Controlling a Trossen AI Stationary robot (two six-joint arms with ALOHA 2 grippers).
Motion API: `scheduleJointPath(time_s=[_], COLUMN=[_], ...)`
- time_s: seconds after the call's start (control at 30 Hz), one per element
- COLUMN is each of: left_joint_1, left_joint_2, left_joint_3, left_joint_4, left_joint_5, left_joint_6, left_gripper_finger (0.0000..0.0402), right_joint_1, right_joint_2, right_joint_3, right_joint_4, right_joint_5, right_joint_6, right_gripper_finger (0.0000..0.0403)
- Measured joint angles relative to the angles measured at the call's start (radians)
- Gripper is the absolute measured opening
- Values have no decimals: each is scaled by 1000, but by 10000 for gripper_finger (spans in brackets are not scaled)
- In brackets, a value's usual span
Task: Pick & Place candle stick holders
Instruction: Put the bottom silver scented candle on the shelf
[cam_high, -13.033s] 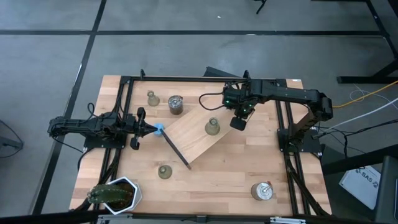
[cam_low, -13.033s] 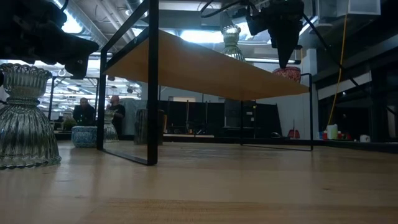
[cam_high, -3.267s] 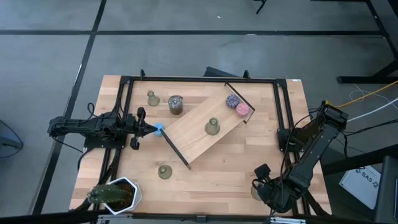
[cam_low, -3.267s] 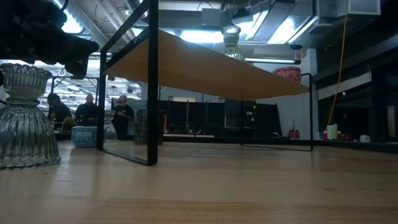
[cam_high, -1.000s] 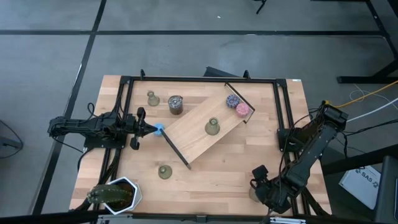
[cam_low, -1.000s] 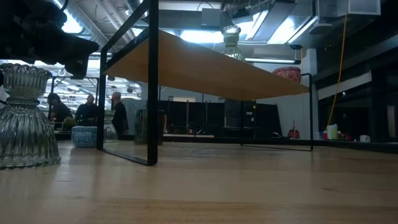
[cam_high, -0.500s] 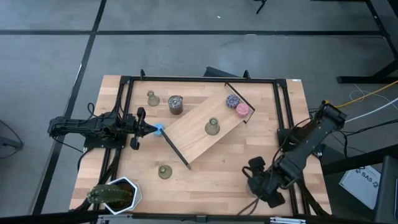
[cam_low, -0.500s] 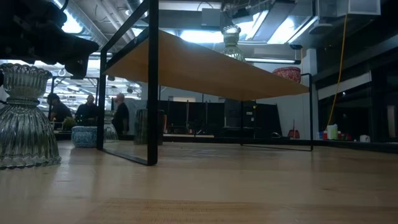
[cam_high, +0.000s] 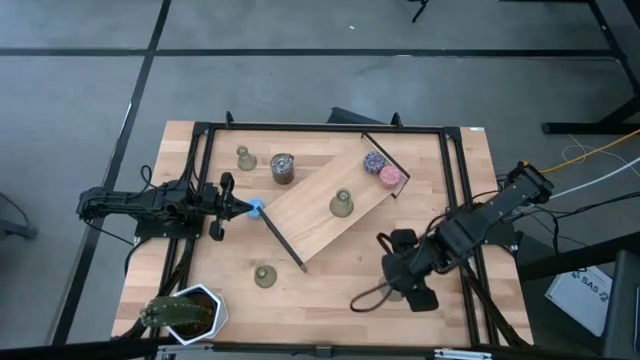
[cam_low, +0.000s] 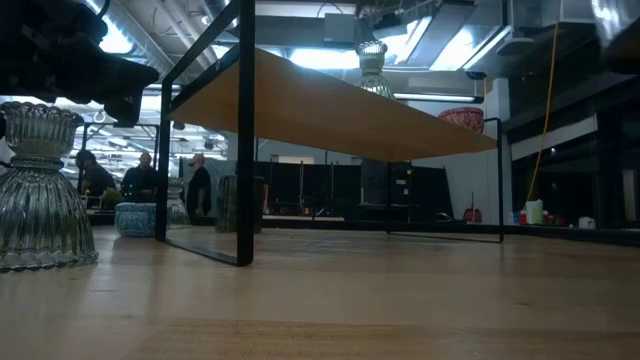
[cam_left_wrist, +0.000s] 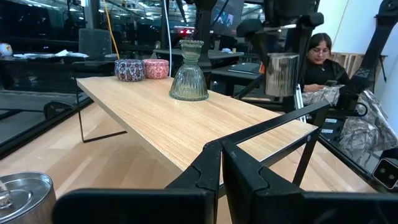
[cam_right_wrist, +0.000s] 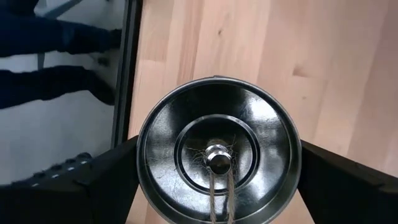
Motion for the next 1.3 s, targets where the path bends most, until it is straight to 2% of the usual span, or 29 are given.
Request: scheduleJointPath(time_s=[0.3,0.5,1.0,1.3], left_joint_1=[0,0,0,0], left_joint_2=[0,0,0,0], left_joint_3=[0,0,0,0], left_joint_4=[0,0,0,0], left_joint_5=[0,0,0,0], left_joint_6=[0,0,0,0], left_gripper_finger=[13,10,12,11], right_joint_1=[-98,-151,-328,-372], right_joint_2=[107,174,296,364], right_joint_3=[194,316,506,647], right_joint_4=[-119,-138,-159,-171], right_joint_5=[-23,-22,-21,-22], right_joint_6=[-22,-66,-72,-120], right_gripper_finger=[369,369,369,369])
